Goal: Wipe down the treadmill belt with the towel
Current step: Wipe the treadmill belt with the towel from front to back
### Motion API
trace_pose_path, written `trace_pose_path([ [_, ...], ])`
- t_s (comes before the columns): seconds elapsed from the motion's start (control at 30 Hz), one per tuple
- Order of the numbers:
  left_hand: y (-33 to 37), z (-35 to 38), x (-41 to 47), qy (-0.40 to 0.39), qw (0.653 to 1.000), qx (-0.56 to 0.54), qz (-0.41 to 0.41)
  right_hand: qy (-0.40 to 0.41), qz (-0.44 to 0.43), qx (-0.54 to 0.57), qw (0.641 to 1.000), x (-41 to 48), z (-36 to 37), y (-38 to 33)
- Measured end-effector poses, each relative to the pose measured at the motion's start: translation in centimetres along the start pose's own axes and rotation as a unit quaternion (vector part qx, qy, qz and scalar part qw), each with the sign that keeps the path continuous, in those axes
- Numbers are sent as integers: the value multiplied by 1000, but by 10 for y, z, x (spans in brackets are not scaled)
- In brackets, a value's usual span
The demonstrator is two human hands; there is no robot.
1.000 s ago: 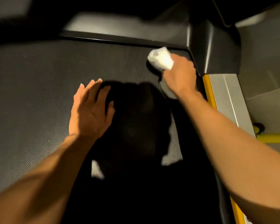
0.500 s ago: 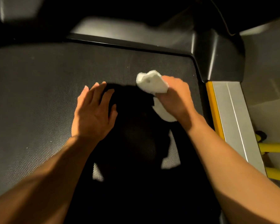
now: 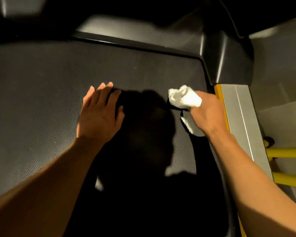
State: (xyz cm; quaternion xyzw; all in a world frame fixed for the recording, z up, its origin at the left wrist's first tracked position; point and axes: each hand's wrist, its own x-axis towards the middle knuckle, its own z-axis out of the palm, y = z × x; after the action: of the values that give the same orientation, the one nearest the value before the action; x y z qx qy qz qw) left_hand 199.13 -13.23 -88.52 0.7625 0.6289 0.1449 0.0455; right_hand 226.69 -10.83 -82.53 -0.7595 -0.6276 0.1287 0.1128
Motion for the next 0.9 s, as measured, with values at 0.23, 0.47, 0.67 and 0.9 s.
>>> trace_pose_path([
  [0.23,4,-4,3,-9,1000,-7,-4,35,62,20,997,62,7,-11],
  [0.47,2,-13,3,-24,998,-56,-33,-31,-153,153,976,-47,14,-72],
  [0.67,-1,-31,17,-101,994,-40,-12,20,-11,35,999,6,27,-59],
  [0.9,-19,-54,3,-149,986,-52,-54,-56,-256,78,962,-62,60,-114],
])
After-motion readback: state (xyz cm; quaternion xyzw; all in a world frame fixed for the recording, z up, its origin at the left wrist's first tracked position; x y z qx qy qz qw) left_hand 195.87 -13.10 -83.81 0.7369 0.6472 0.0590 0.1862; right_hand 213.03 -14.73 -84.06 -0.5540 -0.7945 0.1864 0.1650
